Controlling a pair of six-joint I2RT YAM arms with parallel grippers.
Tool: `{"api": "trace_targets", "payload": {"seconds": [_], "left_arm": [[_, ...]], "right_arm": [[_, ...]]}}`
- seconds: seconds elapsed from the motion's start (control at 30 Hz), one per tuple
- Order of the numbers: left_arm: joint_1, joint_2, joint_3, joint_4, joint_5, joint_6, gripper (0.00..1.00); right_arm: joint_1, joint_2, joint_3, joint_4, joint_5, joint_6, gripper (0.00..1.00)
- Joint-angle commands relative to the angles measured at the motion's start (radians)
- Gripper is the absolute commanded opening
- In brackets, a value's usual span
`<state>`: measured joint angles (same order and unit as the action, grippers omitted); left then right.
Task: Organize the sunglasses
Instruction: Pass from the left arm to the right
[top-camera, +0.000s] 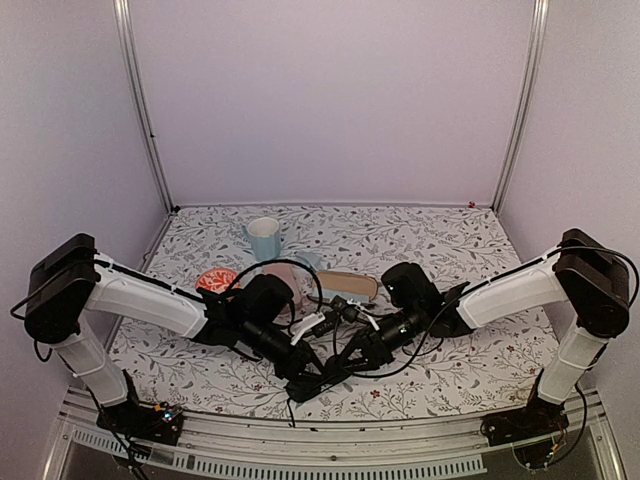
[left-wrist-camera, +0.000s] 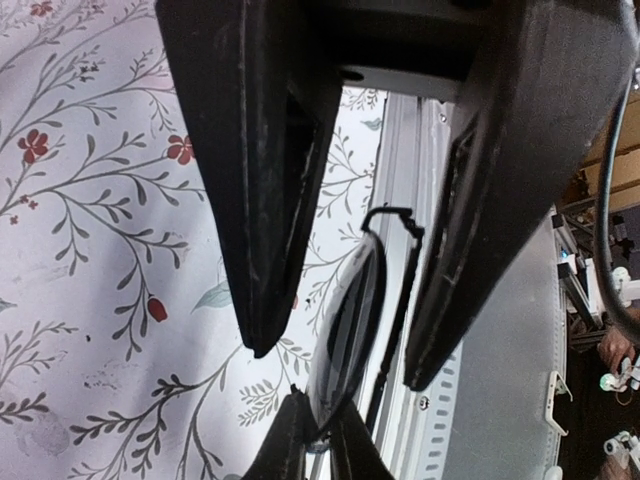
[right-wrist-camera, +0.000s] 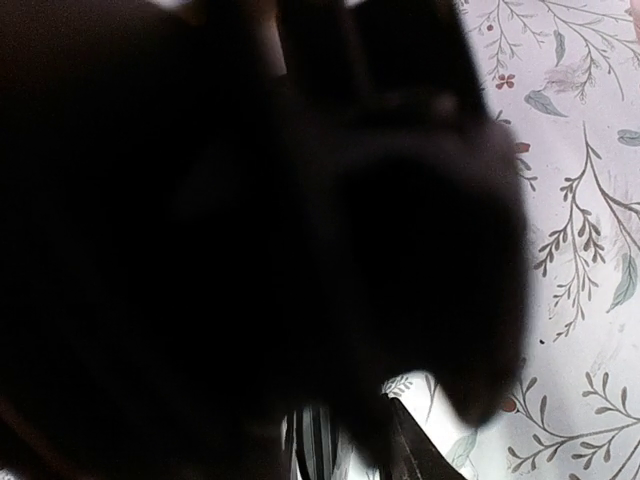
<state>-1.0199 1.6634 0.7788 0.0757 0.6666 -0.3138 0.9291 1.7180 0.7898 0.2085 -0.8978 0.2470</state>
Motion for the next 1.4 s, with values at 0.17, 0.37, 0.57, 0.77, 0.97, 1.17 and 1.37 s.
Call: {"api": "trace_targets", "payload": {"seconds": [0.17,0.37,0.57,0.77,0.97,1.17,1.37], "left_arm": [[0.012,0.006,0.003,0.07,0.013,-0.016,0.09],[0.012,0.004,0.0,0.076,0.013,-0.02,0.09],[0.014,0.003,0.0,0.075,0.017,-0.021,0.09],[0.015,0.004,-0.004,0.083,0.021,-0.026,0.11],[0.017,0.006,-0.008,0.09,0.028,-0.032,0.13],[0.019,0.008,-0.011,0.09,0.029,-0.033,0.18],[0.024,0.004,-0.021,0.097,0.03,-0.037,0.24]], "right_arm": [[0.012,-0.018,-0.049,0.075,-0.06,-0.002,0.35],[0.011,-0.021,-0.058,0.091,-0.064,0.008,0.33],[0.011,-0.018,-0.057,0.095,-0.067,0.009,0.3],[0.004,-0.02,-0.067,0.111,-0.076,0.015,0.25],[-0.007,-0.035,-0.081,0.123,-0.091,0.023,0.23],[-0.019,-0.049,-0.095,0.119,-0.11,0.017,0.22],[-0.025,-0.064,-0.106,0.107,-0.126,0.006,0.22]]}}
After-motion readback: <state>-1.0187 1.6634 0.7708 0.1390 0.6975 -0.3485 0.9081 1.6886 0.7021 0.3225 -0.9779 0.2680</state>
